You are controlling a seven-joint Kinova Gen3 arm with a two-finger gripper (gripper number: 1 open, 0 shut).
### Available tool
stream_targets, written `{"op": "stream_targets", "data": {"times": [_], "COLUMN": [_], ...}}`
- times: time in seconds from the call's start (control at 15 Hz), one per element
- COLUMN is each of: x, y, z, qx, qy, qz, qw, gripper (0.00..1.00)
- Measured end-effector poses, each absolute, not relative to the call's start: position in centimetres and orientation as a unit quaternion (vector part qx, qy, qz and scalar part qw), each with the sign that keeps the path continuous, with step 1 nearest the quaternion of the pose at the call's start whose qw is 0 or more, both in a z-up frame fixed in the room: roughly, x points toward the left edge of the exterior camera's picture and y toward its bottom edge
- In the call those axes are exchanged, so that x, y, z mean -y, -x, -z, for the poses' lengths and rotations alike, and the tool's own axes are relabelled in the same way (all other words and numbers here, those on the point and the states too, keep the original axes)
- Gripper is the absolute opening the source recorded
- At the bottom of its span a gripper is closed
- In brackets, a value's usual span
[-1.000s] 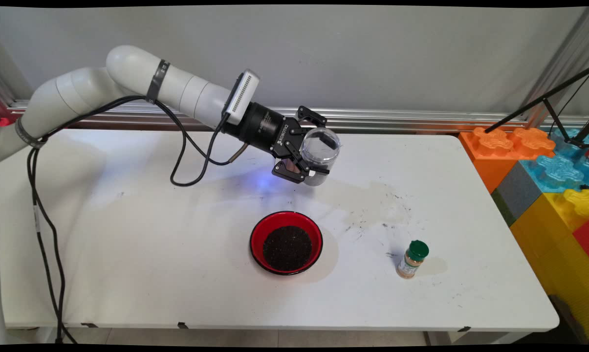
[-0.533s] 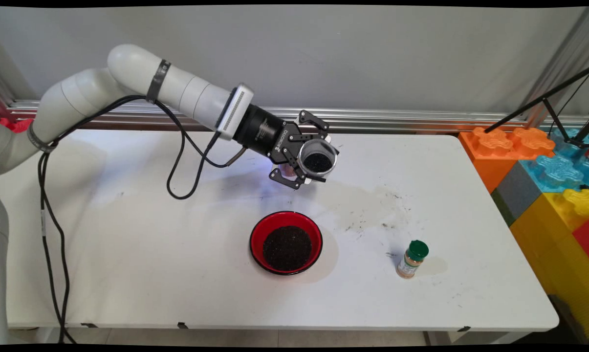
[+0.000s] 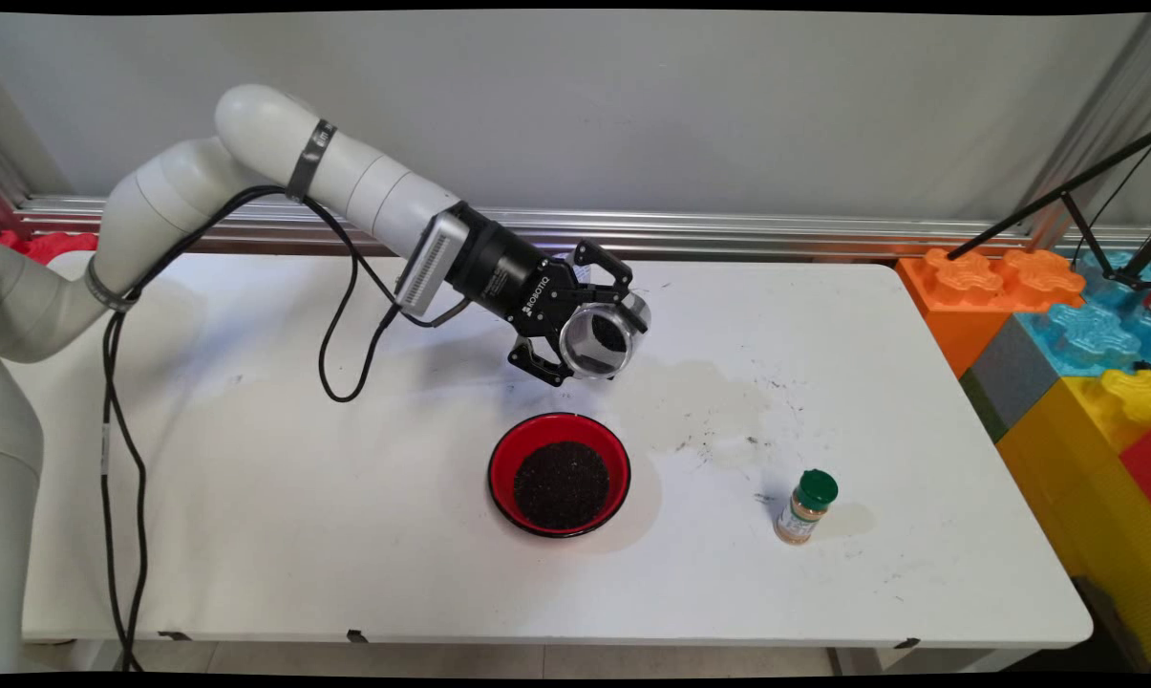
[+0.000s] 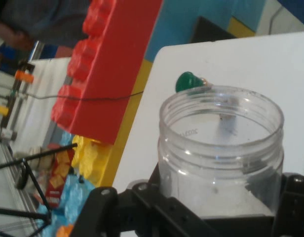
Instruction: Pour the black seasoning powder in the red bowl
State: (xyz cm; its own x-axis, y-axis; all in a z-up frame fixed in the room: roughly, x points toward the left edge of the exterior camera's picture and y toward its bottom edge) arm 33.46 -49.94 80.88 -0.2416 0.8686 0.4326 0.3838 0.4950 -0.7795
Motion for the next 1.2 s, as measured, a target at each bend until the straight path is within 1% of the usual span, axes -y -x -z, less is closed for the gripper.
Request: {"op": "stream_targets", "data": {"times": [0.67,1.2], "x": [50.7,51.5], "y": [-34.2,-34.7], "z": [-79.7,-78.7], "qx": [0.669,0.61], "qy": [0.554,0.627], "qz": [-0.316,-0.35], "qw": [0.382,0.335], "gripper": [0.0,0.0]}}
